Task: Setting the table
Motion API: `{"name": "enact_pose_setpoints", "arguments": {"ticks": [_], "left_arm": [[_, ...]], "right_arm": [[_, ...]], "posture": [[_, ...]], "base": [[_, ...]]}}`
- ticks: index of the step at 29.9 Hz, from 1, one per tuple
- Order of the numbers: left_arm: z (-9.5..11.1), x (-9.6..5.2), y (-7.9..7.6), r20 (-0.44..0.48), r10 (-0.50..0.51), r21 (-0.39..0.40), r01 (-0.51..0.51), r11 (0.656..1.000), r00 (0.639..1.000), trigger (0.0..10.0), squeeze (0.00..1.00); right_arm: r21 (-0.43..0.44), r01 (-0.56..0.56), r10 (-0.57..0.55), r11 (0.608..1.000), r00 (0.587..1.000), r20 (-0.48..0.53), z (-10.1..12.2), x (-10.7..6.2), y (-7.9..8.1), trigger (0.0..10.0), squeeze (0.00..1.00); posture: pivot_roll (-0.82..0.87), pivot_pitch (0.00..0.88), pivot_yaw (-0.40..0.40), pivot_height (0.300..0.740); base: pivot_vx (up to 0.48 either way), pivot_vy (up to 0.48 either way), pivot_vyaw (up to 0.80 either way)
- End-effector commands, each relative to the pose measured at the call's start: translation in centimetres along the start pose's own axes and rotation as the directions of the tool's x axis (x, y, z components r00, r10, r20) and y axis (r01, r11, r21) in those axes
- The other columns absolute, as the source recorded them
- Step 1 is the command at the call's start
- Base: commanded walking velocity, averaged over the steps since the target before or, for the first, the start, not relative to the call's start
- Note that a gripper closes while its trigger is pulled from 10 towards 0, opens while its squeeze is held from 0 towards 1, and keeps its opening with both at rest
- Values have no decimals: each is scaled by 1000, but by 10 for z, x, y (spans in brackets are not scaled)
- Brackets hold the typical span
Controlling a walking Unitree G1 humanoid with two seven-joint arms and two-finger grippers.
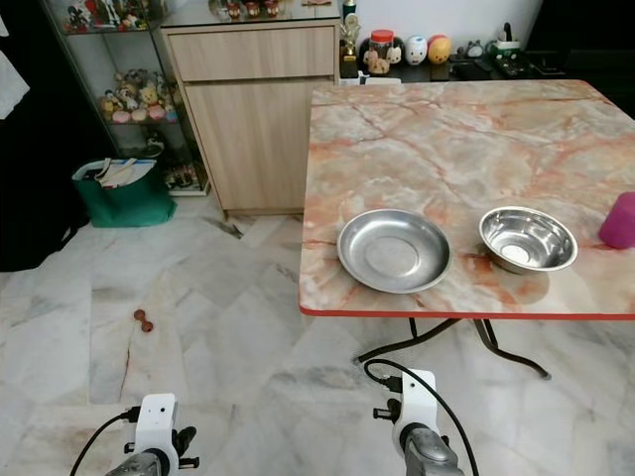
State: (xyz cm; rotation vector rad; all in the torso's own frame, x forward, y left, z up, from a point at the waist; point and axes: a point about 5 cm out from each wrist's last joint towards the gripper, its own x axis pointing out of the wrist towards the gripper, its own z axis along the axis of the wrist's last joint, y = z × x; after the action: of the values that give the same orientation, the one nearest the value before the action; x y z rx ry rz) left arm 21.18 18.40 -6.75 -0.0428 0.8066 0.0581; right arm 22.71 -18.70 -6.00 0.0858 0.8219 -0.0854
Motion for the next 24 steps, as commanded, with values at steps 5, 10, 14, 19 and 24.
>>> {"name": "enact_pose_setpoints", "arguments": {"ticks": [5,10,14,19,24], "left_arm": [[-2,-1,1,-6,9,16,-9,1000,1000,10000,0],[-2,-1,1,-5,8,12,-8,1000,1000,10000,0],[-2,-1,0,-3,6,13,-6,1000,1000,10000,0],[-2,-1,1,0,11,5,-11,1000,1000,10000,0],[-2,-1,5,2,15,8,-15,1000,1000,10000,0]], "right_arm": [[9,2,-2,1000,1000,-6,-1,0,0,10000,0],[6,2,-2,1000,1000,-7,-1,0,0,10000,0],[6,2,-2,1000,1000,-7,-1,0,0,10000,0],[6,1,-1,1000,1000,-7,-1,0,0,10000,0],[11,2,-2,1000,1000,-7,-1,0,0,10000,0]], "posture": [[-57,0,44,740],[-59,0,44,740],[-59,0,44,740],[-59,0,44,740],[-58,0,44,740]], "base": [[0,-333,0],[0,-338,0],[0,-337,0],[0,-203,0],[0,0,0]]}}
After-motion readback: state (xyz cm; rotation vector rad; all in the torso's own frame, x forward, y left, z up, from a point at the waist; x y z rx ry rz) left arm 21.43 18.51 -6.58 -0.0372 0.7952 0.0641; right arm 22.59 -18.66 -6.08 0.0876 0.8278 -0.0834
